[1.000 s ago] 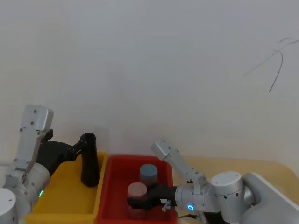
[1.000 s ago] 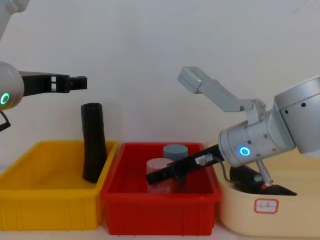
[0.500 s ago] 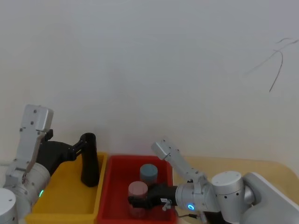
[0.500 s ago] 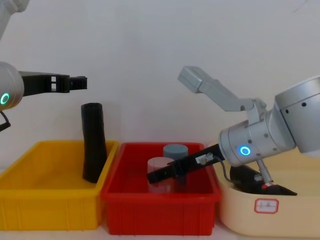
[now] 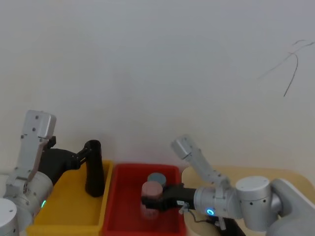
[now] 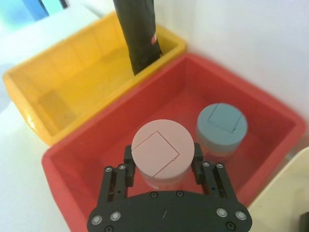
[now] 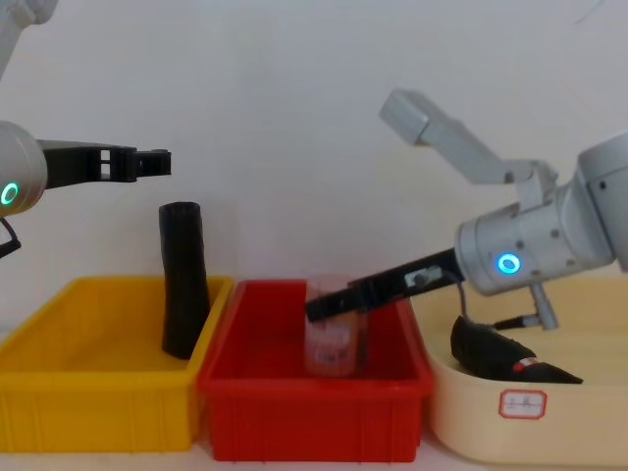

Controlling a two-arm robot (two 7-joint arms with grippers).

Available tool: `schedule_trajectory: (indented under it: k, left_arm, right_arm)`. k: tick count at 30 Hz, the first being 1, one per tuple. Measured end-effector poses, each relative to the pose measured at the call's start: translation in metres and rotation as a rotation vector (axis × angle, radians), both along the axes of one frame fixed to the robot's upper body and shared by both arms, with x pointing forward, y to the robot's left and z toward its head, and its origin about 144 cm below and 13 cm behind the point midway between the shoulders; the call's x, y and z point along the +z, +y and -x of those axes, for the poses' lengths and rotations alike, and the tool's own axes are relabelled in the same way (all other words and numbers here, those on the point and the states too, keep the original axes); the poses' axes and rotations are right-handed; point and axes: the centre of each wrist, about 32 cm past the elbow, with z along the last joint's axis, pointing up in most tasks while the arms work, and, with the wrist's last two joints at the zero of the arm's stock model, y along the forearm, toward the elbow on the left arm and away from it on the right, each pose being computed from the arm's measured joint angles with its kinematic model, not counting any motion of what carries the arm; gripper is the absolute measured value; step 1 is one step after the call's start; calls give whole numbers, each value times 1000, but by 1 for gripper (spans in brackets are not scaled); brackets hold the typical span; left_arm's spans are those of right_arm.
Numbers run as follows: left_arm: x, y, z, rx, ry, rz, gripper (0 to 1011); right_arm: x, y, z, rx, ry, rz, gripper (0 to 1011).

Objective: Pick up the garbage bag with the one hand and transfer it to the other hand.

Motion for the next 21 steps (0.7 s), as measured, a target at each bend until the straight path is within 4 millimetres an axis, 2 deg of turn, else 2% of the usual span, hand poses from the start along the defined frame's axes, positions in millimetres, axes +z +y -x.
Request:
schedule_trajectory:
  k: [12,21]
  left_arm:
    - [0,0,0,0,0,0,1001]
    - [0,0,0,0,0,0,1001]
  right_arm:
    - [32,-24,17,-45,-65,-50,660]
    - [58,-52,34,-124,-132,-77,660]
